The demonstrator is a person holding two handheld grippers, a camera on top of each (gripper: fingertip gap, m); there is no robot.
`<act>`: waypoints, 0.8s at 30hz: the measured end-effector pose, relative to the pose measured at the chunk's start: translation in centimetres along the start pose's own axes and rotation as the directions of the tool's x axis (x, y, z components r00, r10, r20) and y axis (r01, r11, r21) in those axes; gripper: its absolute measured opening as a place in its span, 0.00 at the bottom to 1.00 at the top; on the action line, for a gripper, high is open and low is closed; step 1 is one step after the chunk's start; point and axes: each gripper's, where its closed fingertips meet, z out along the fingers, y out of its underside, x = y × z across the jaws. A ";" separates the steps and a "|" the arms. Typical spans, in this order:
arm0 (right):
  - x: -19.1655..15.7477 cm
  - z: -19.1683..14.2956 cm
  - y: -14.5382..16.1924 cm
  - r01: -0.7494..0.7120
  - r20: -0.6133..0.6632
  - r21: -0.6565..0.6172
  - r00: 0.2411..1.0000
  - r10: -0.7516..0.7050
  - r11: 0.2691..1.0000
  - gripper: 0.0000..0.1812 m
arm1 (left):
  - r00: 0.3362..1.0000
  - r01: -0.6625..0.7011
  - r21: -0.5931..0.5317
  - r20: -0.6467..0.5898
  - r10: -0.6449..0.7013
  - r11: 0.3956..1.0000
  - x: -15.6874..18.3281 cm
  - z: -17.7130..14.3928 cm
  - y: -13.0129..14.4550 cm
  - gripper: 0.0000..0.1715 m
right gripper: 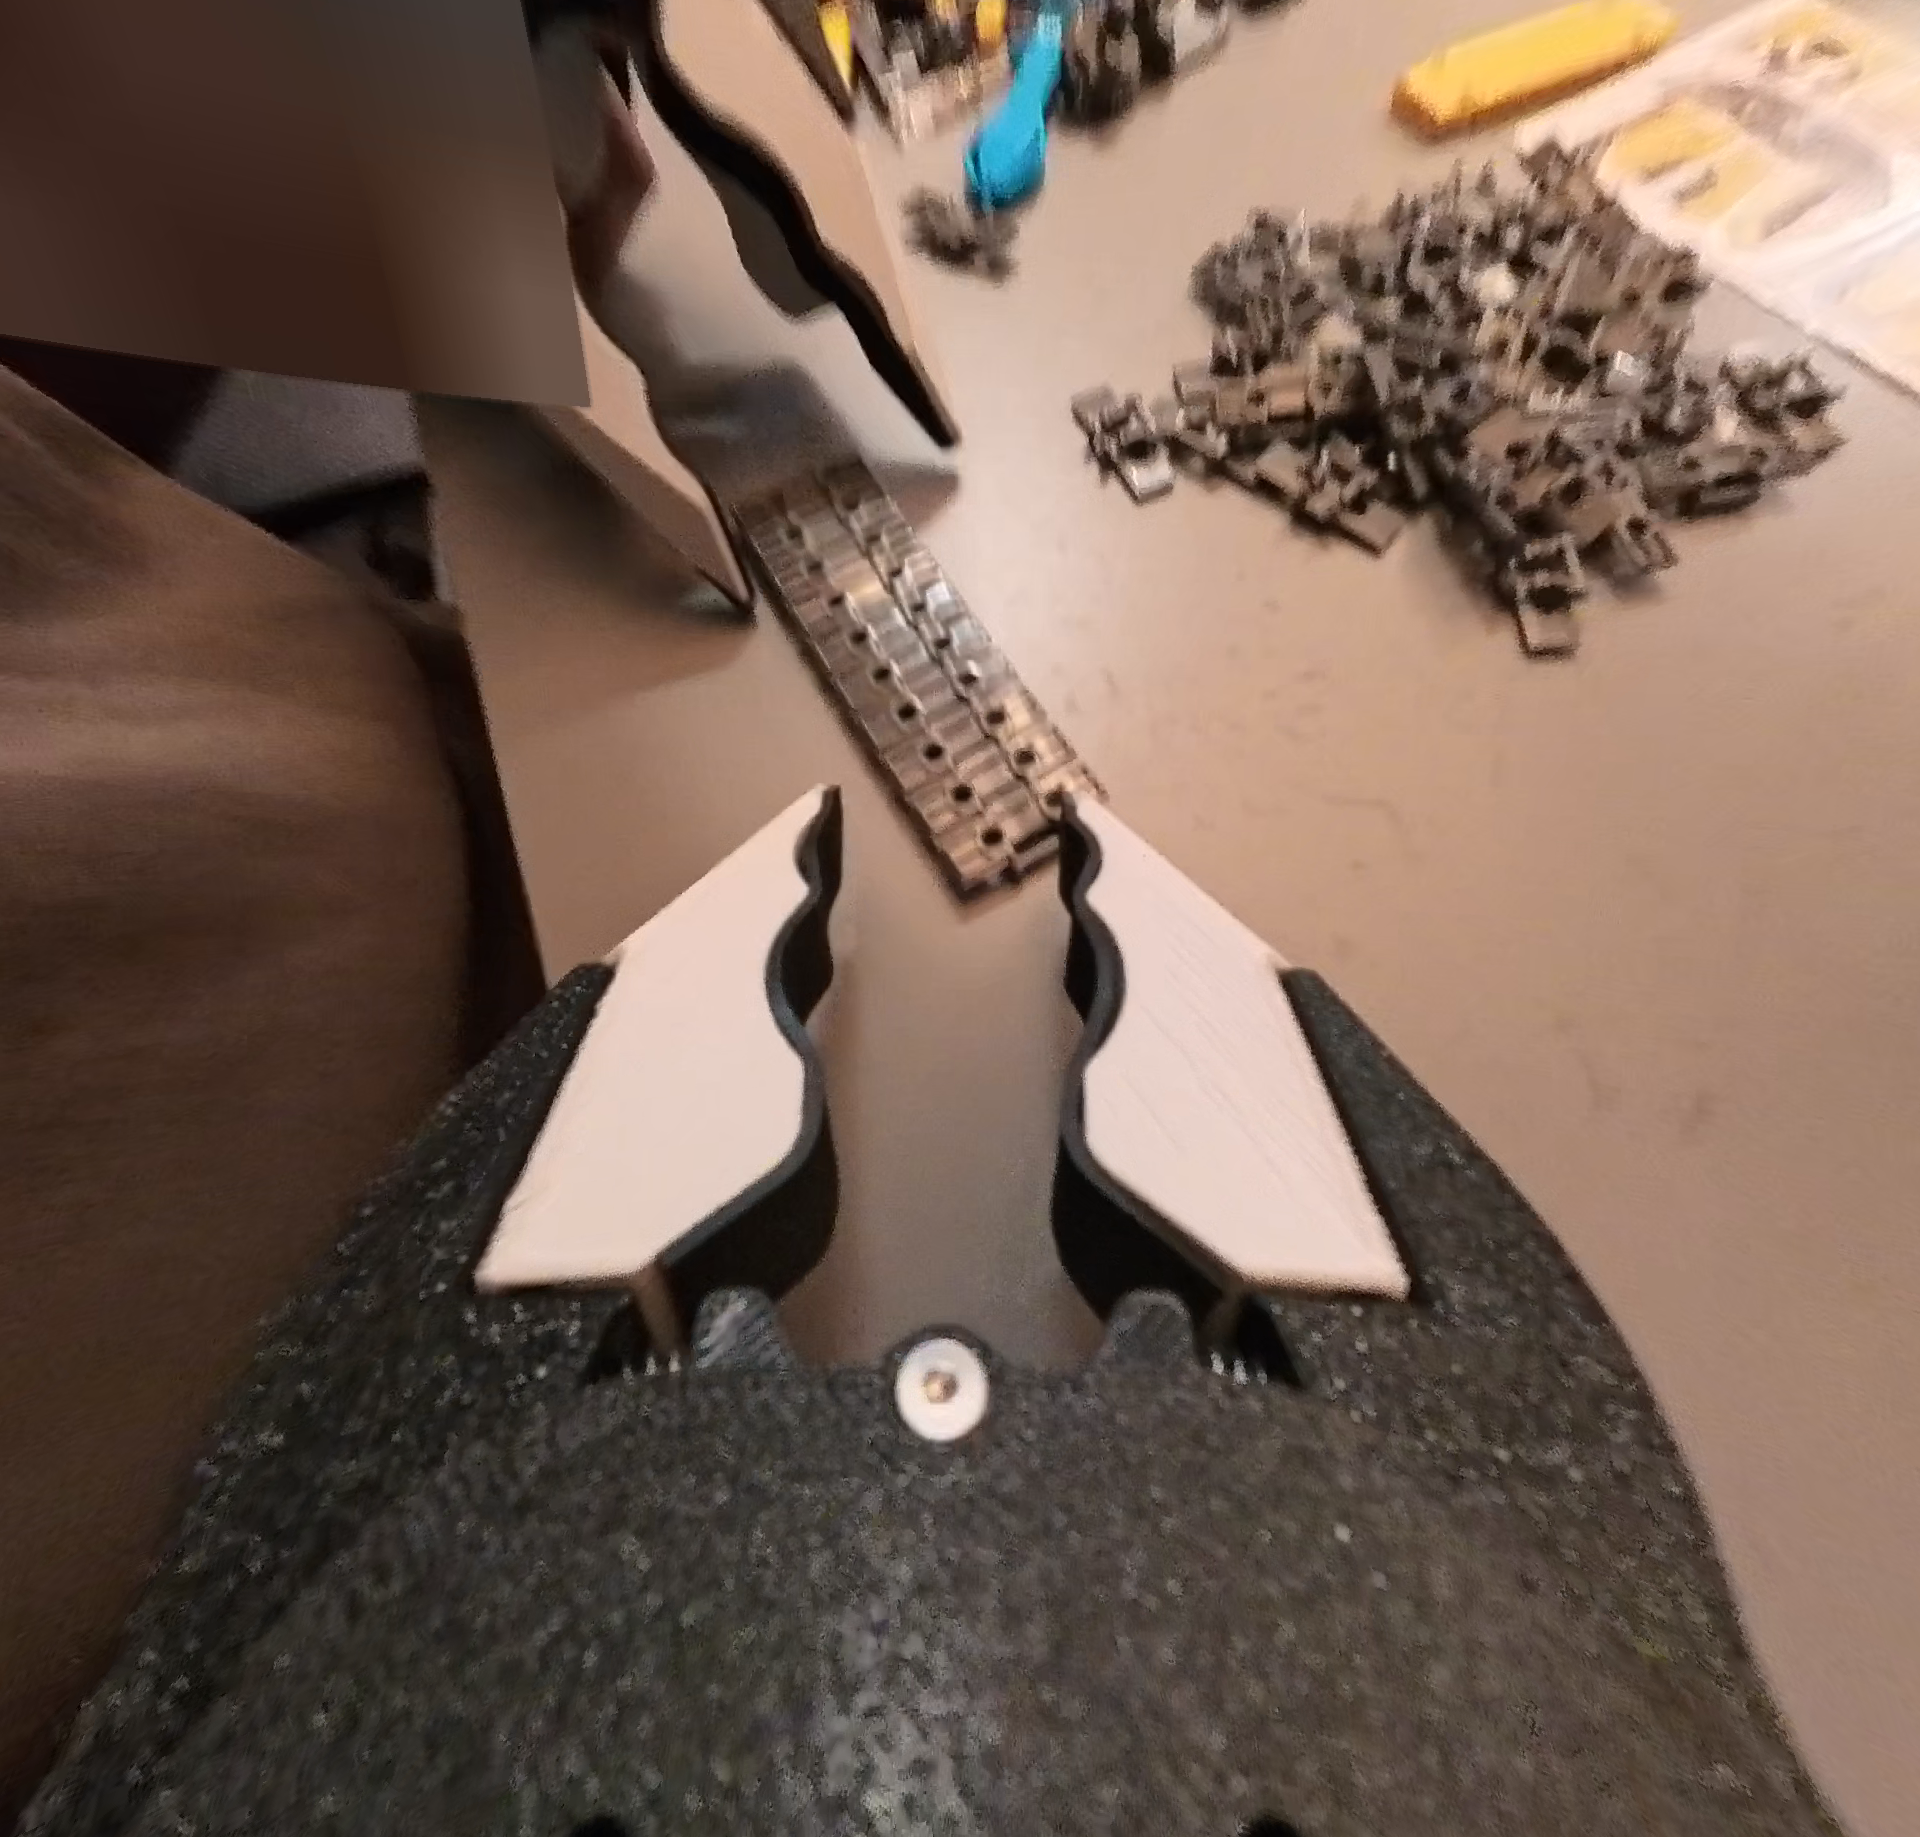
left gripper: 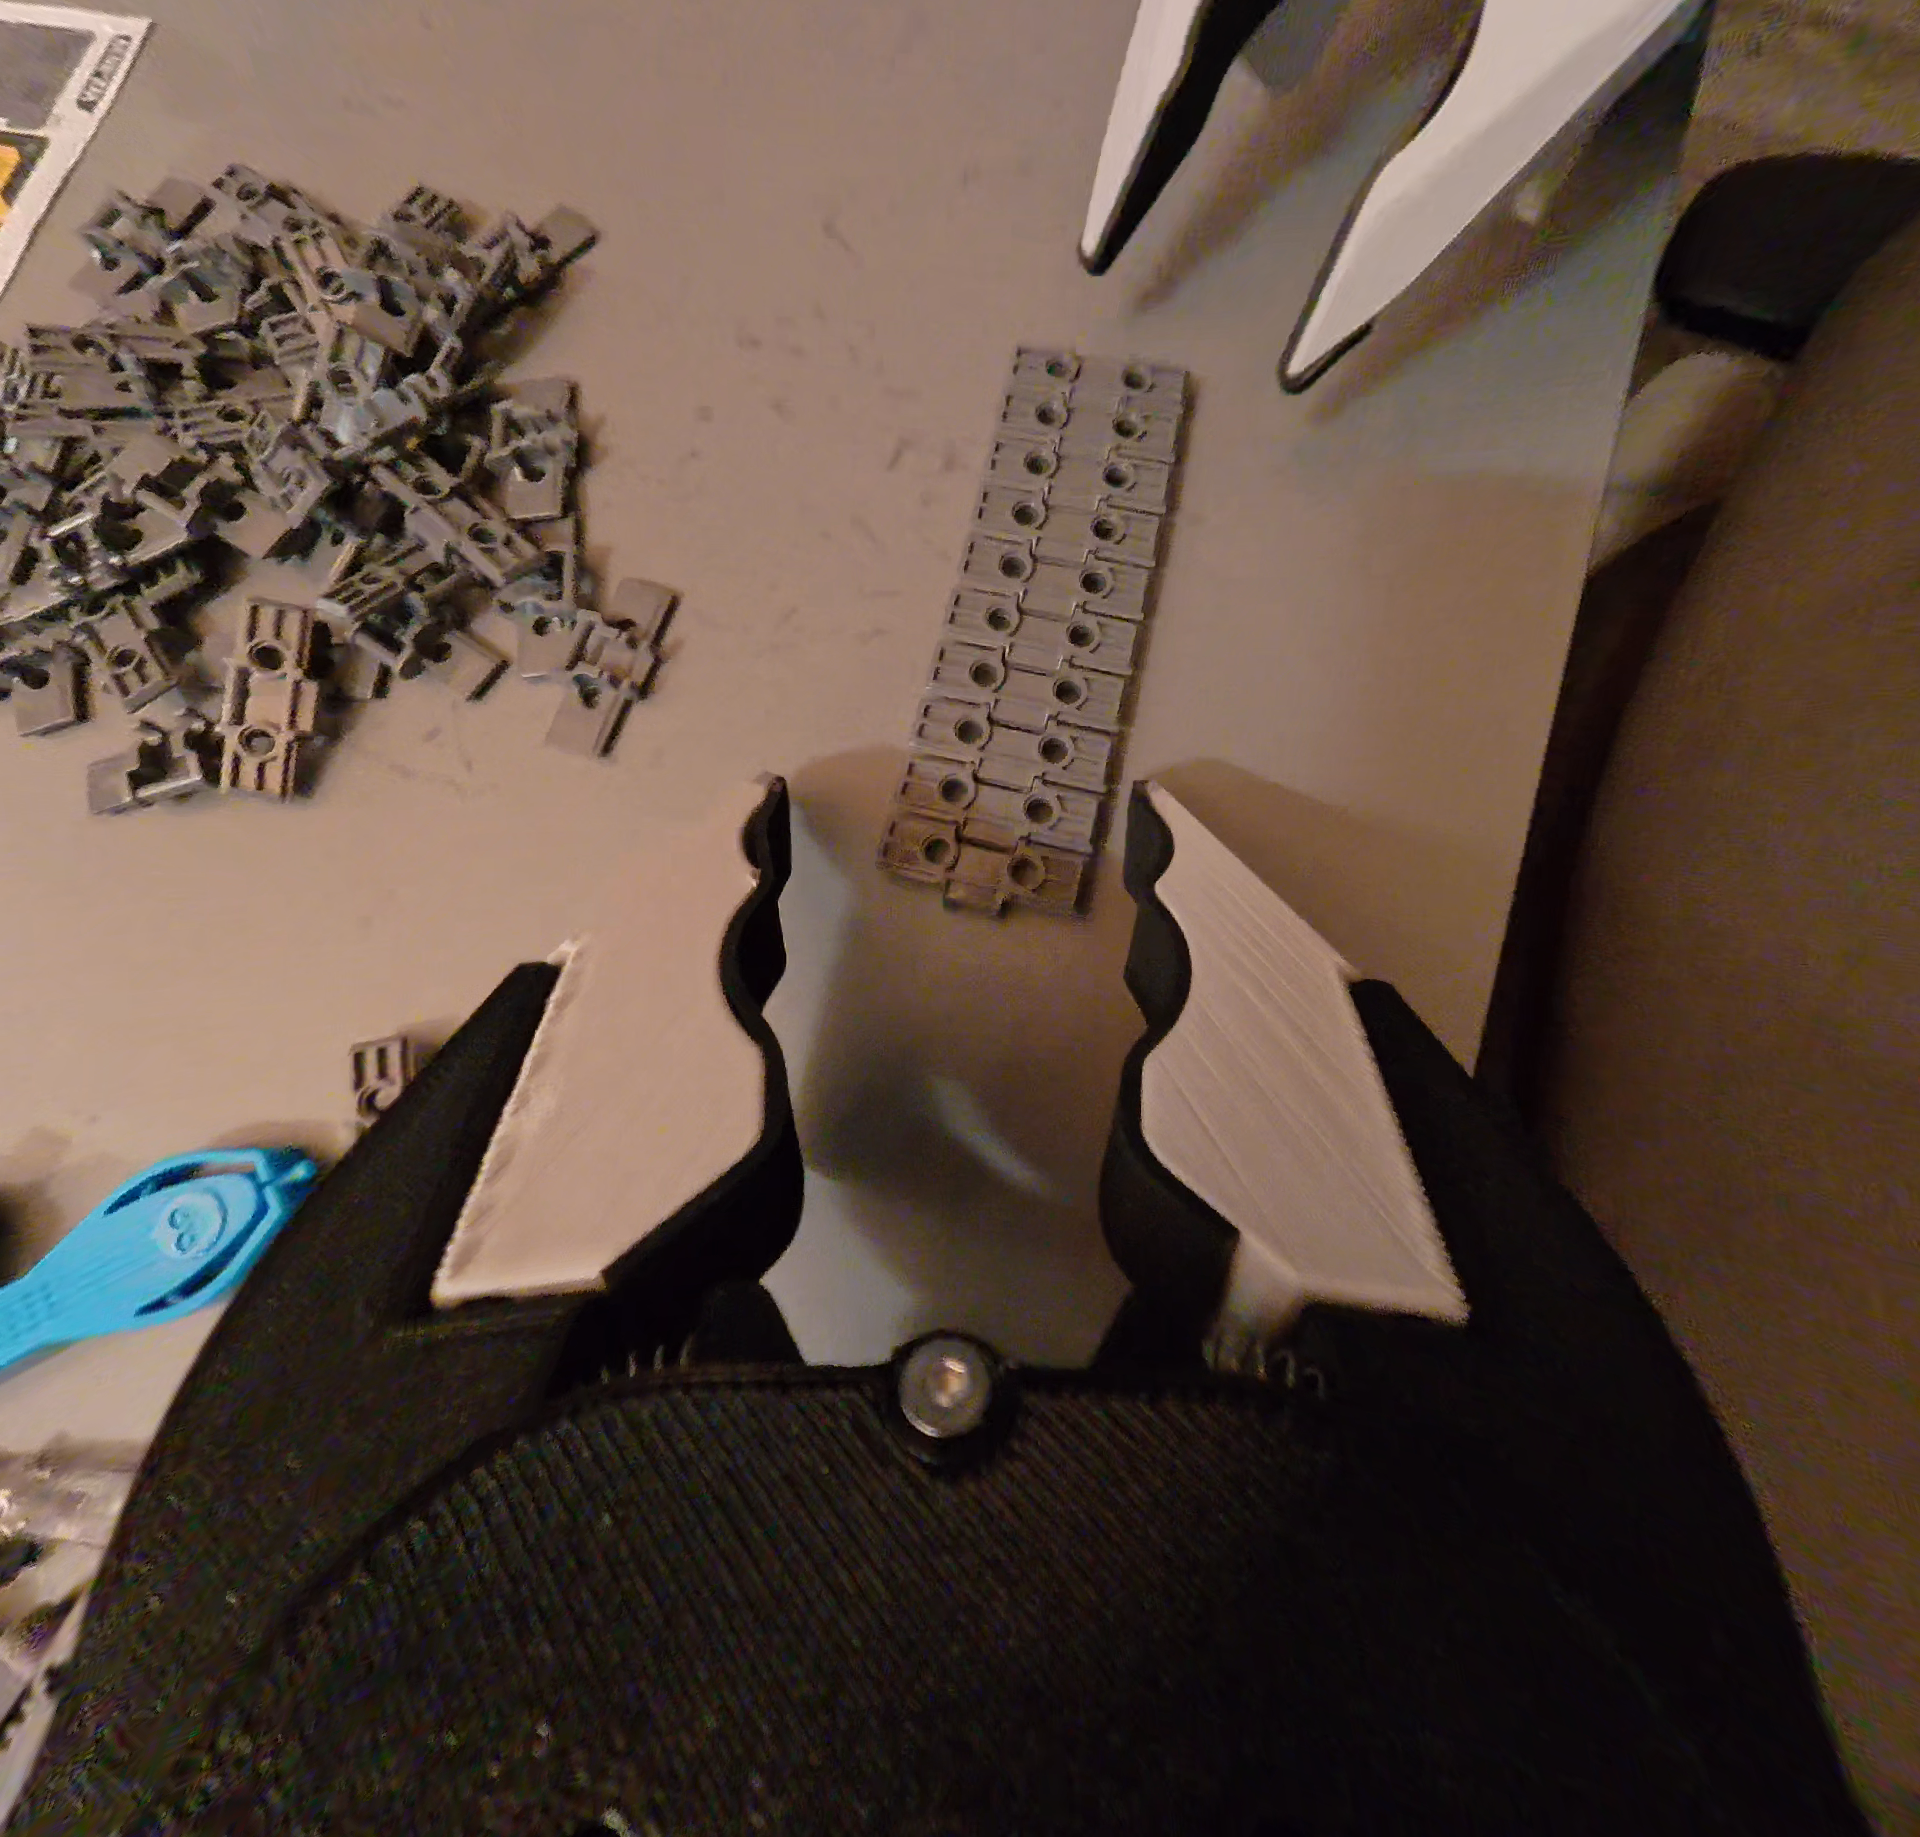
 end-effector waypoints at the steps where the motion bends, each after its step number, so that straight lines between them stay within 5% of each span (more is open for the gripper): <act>1: -0.4 -0.1 -1.0 -0.012 0.025 0.054 1.000 0.011 0.998 0.22 | 1.000 0.014 0.026 -0.010 -0.013 1.000 0.0 -0.4 -0.2 0.37; 4: -2.1 0.8 -3.8 -0.034 0.095 0.154 0.995 0.019 0.987 0.18 | 0.998 0.053 0.090 -0.050 -0.049 0.995 0.0 -1.1 -1.0 0.35; 9: -2.9 4.8 -4.5 0.041 0.055 0.066 0.997 -0.044 0.997 0.00 | 0.996 0.042 0.041 -0.079 -0.039 0.998 0.5 -0.6 -0.4 0.35; 24: -3.3 7.9 -3.9 0.052 0.097 -0.078 0.994 -0.045 0.996 0.00 | 0.997 0.023 0.001 -0.069 -0.023 1.000 0.6 -0.1 0.0 0.34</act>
